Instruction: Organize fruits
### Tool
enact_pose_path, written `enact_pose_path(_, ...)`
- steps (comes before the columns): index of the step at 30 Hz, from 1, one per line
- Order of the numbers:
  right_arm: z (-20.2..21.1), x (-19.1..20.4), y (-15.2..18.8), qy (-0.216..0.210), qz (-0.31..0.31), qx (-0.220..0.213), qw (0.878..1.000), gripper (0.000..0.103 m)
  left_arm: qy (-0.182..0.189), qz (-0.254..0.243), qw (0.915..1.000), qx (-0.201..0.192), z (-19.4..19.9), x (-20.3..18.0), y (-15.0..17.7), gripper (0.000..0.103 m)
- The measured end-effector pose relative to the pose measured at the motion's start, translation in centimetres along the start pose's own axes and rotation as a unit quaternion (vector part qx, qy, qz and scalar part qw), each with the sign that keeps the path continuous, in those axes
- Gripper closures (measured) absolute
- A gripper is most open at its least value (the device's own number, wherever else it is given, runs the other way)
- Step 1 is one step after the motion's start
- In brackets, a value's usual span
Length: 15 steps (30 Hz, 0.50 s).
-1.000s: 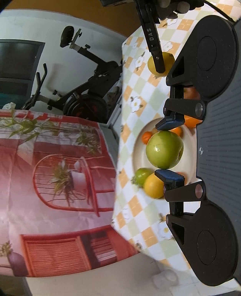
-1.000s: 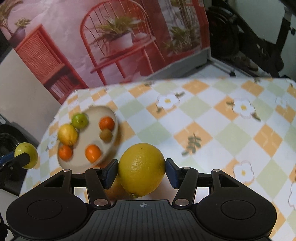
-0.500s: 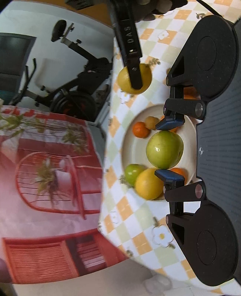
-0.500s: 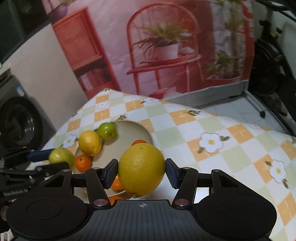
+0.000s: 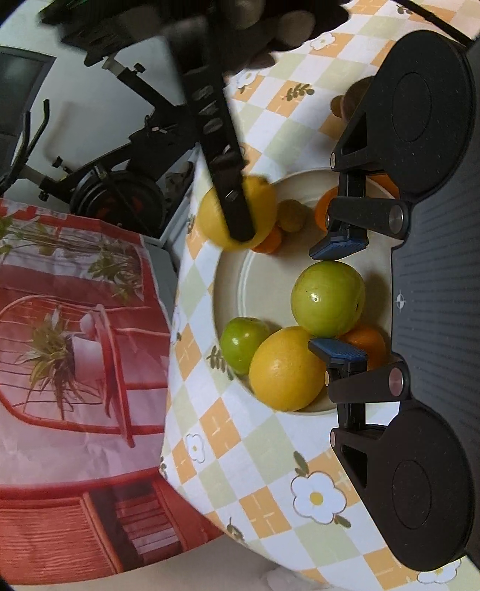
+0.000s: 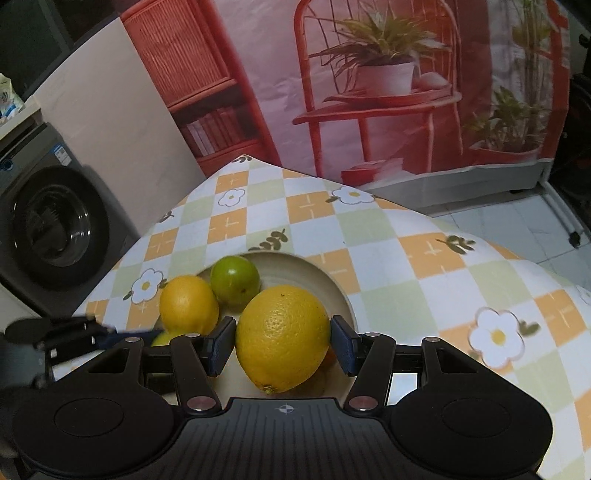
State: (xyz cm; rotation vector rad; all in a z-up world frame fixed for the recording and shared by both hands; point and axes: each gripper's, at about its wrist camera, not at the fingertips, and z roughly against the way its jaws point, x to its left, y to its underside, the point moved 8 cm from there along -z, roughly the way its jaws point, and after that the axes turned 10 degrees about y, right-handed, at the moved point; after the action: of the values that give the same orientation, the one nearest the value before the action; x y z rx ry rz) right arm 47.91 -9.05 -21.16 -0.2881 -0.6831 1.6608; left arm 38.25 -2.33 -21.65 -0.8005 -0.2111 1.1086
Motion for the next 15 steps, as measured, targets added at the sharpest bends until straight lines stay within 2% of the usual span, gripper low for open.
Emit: enact_pose_path(15,-4.9,1.1,-1.8,-0.002,-0.018,0.025,1.0,0.051,-0.002,-0.017,0.9998,0.007,-2.2,-0.1,-0.6,0.054)
